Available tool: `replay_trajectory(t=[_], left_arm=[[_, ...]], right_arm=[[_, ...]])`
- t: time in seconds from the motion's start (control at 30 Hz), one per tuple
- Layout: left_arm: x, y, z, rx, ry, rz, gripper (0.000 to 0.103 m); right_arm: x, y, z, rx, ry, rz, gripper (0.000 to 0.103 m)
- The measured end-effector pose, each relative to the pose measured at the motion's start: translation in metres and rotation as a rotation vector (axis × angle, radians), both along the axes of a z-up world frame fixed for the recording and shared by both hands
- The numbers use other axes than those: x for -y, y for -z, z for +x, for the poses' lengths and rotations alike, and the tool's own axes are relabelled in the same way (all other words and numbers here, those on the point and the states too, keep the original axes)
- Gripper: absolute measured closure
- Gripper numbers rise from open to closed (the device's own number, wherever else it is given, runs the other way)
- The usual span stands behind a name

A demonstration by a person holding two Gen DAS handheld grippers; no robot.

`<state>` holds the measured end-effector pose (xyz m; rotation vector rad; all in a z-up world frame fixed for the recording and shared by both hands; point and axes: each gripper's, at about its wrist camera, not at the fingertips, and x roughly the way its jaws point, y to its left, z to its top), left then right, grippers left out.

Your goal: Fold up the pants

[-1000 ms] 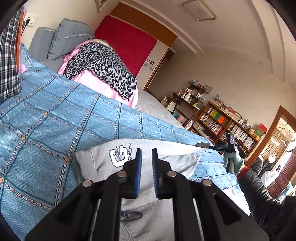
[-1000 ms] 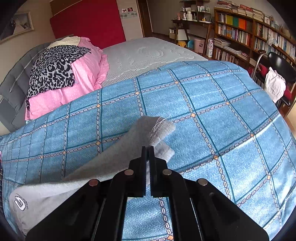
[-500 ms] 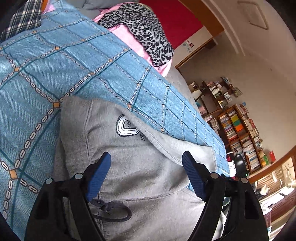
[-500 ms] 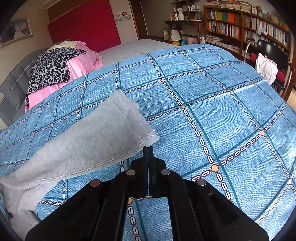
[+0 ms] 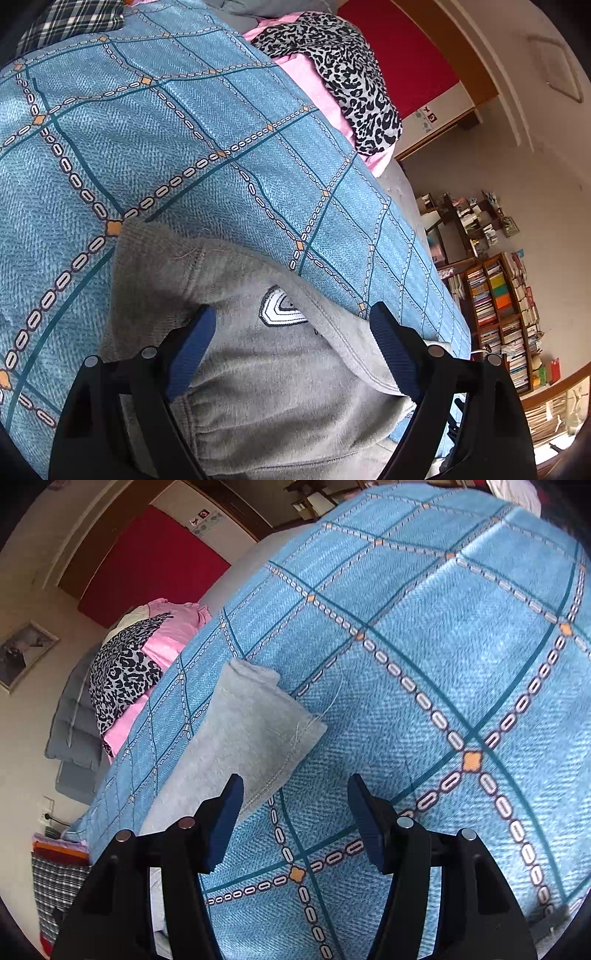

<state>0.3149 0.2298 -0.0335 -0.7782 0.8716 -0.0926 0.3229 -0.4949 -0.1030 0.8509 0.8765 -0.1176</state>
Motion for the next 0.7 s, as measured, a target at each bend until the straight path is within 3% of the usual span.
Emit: replay_trajectory(t=[0.17,0.27,0.3,0.4,0.6,0.67,0.7], left_arm=[[-0.008,0.008,0.01,-0.011,-0.026,-0.036,0.018],[-0.01,0.007,0.013,-0.009,-0.032,-0.052,0.018],[-0.011,0.006,0.014,-0.009,-0.032,-0.057,0.018],[-0.012,0.004,0.016,-0.013,-0.037,-0.067,0.017],[-0.01,0.006,0.023,-0.054,-0.054,-0.068,0.017],[-0.01,0.008,0.024,-0.077,-0.07,-0.062,0.025],[-0.01,0.009,0.025,-0.098,-0.084,-0.046,0.04]], right_arm=[[-0.007,0.01,0.028,0.003,-0.006,0.01,0.043],[-0.009,0.015,0.051,-0.002,-0.001,0.017,0.054],[-0.01,0.018,0.056,-0.01,0.012,0.013,0.066],[-0.011,0.021,0.062,-0.018,0.029,-0.008,0.086],[-0.016,-0.012,0.045,0.088,0.02,-0.099,0.092],[-0.016,-0.023,0.037,0.116,0.016,-0.117,0.093],[-0.017,-0.027,0.033,0.125,0.015,-0.124,0.093]])
